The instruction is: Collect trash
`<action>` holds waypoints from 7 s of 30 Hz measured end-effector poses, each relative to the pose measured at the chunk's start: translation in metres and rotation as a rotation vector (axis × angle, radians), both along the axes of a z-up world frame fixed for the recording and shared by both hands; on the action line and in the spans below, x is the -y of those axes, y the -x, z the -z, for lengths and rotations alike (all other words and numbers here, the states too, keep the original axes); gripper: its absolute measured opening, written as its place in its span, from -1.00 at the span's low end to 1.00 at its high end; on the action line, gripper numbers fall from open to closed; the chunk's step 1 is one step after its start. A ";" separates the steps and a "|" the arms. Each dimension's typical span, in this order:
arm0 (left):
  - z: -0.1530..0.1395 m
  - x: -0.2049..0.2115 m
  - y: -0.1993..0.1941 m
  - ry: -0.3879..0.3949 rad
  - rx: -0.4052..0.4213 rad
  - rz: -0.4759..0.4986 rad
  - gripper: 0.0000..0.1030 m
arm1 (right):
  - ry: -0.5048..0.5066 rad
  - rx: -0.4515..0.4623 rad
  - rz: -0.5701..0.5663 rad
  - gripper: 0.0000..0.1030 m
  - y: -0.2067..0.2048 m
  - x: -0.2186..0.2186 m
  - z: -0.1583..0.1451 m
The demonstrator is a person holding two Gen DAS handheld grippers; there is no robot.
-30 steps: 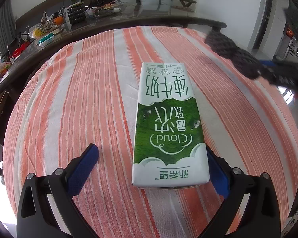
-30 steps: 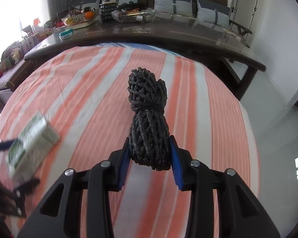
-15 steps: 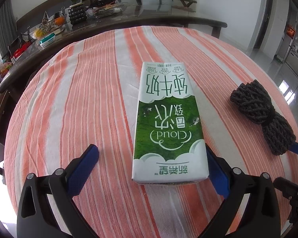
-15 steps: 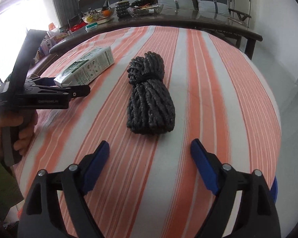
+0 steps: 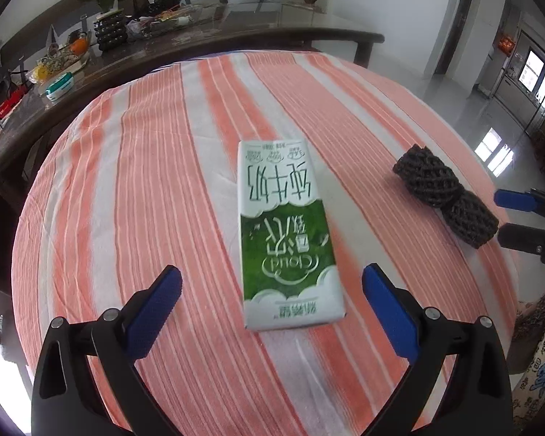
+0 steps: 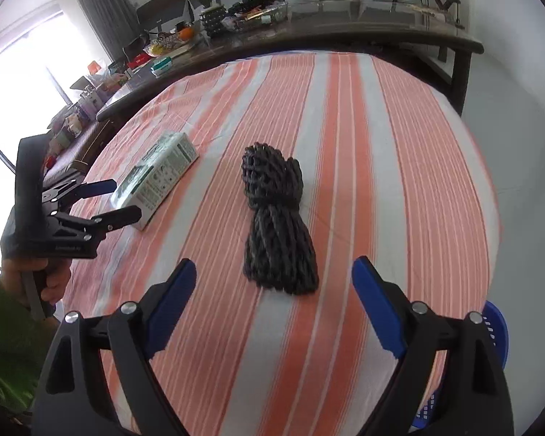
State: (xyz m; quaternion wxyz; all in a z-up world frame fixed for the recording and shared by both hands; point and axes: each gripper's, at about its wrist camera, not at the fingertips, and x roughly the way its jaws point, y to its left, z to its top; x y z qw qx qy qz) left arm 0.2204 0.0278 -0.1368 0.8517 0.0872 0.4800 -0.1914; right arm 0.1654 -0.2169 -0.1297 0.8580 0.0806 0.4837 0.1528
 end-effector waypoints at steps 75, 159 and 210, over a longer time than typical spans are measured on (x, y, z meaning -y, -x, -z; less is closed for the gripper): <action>0.008 0.374 0.221 0.055 0.251 0.370 0.90 | -0.002 0.151 0.740 0.91 0.256 0.309 0.046; 0.052 0.355 0.223 -0.039 0.063 0.295 0.90 | 0.156 0.008 0.659 0.91 0.287 0.245 0.068; 0.050 0.354 0.223 -0.015 0.062 0.279 0.90 | 0.148 0.002 0.658 0.91 0.287 0.241 0.075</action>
